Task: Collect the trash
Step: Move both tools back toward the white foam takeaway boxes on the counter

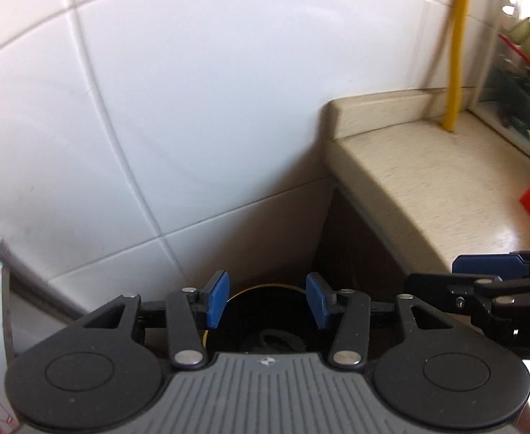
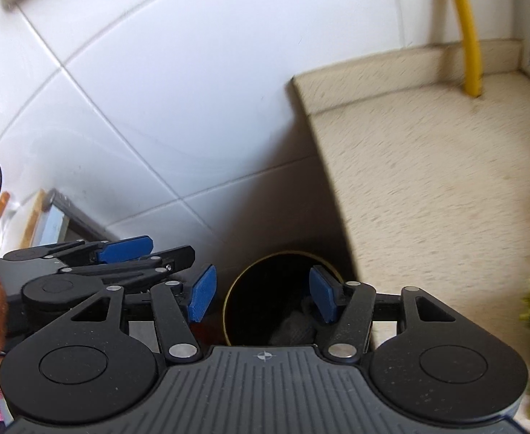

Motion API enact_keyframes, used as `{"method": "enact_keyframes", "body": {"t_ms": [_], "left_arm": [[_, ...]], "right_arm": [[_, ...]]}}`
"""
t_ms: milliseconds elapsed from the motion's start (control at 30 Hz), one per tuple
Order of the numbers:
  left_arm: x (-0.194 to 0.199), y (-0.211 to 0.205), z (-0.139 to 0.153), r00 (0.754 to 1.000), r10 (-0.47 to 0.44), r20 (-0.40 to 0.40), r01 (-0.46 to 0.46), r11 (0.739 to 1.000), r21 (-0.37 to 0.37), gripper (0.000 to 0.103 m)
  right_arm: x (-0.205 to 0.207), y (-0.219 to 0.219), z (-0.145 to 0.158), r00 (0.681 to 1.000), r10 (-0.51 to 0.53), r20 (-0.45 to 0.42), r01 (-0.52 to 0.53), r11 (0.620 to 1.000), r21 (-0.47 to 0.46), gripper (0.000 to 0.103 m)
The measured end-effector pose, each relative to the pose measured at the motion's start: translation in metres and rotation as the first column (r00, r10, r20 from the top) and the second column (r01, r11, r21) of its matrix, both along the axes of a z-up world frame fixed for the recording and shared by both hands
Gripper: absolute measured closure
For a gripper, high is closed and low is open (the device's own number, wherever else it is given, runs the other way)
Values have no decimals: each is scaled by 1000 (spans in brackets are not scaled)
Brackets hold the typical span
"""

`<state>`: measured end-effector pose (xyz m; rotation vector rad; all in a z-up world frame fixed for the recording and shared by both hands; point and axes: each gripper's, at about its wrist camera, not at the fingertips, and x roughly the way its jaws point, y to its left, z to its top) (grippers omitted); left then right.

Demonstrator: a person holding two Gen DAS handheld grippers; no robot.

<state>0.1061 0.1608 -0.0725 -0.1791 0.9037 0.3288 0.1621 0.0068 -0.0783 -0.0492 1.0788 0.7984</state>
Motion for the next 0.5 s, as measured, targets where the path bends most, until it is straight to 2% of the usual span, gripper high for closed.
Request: {"method": "enact_keyframes", "body": {"t_ms": [200, 267, 333, 500], "left_arm": [[11, -26, 18, 996, -84, 30, 82, 994, 67, 56], [15, -36, 23, 993, -113, 38, 110, 990, 88, 53], [21, -47, 30, 988, -146, 51, 140, 984, 108, 44], [31, -71, 41, 969, -237, 74, 227, 966, 120, 40]], "right_arm": [[0, -30, 19, 996, -71, 47, 69, 997, 37, 36], [0, -39, 24, 994, -95, 58, 92, 995, 46, 36], [-2, -51, 30, 990, -125, 73, 121, 991, 55, 36], [-4, -80, 42, 971, -210, 116, 202, 977, 71, 33]]}}
